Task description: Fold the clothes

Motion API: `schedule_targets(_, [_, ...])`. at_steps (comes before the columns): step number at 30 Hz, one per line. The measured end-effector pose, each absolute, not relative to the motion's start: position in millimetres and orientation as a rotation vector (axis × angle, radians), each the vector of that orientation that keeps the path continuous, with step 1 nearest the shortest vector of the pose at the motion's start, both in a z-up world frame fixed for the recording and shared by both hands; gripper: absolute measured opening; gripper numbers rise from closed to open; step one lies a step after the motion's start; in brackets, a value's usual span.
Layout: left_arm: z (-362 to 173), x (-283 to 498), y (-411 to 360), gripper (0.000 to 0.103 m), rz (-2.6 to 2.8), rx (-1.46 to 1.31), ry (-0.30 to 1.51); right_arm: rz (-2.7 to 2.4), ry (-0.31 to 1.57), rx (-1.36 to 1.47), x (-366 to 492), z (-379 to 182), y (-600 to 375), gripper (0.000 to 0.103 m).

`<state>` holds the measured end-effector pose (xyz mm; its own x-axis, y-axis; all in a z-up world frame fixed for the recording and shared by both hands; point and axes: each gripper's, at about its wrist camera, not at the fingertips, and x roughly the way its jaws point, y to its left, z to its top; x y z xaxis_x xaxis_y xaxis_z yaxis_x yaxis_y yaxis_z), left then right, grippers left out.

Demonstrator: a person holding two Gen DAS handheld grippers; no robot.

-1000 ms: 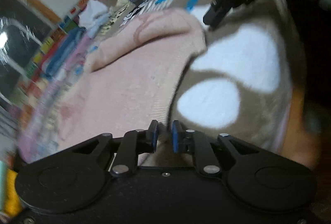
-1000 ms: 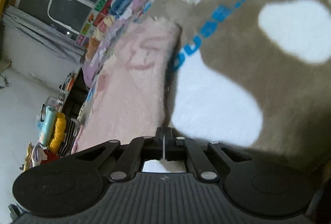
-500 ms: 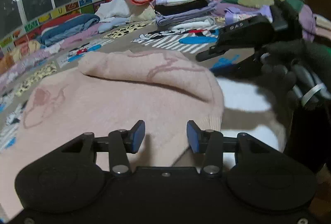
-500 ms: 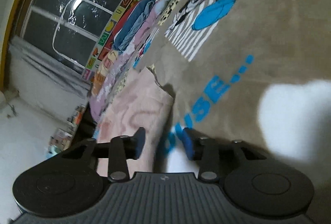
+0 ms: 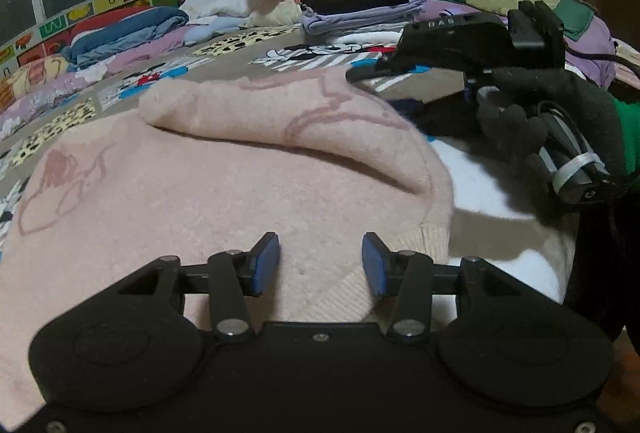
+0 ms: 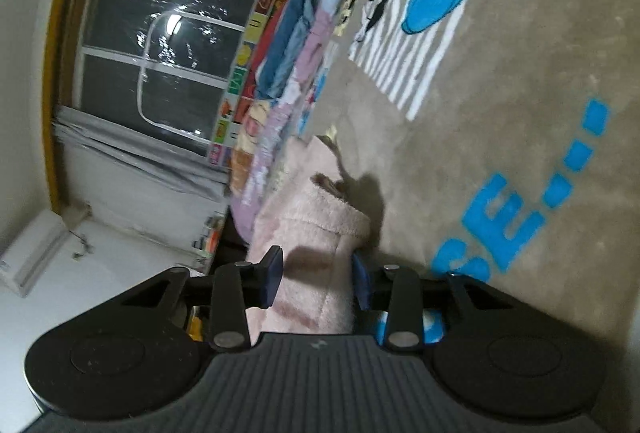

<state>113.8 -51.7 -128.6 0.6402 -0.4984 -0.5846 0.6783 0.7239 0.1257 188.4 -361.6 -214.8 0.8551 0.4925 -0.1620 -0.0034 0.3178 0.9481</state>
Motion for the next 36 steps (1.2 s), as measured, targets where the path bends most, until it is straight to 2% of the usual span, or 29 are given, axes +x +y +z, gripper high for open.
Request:
schedule_targets(7, [-132,120,-47,0.05,-0.684,0.297,0.58,0.365,0.413,1.14,196,-206,-362,0.04])
schedule_targets(8, [-133,120,-47,0.051,-0.681,0.293,0.581,0.371,0.4,1.127,196,-203,-361,0.037])
schedule_targets(10, [-135,120,-48,0.051,-0.676,0.285,0.581,0.386,0.367,1.081,194,-196,-361,0.016])
schedule_targets(11, [-135,120,-48,0.052,-0.674,0.281,0.581,0.389,0.355,1.05,192,-191,-360,0.015])
schedule_targets(18, [-137,121,-48,0.054,-0.653,0.249,0.583,0.32,0.284,0.951,165,-171,-375,0.012])
schedule_targets(28, [-137,122,-51,0.055,-0.639,0.24,0.583,0.125,0.304,0.976,110,-198,-406,0.012])
schedule_targets(36, [-137,123,-49,0.055,-0.64,0.231,0.592,0.073,0.366,0.99,103,-214,-406,0.012])
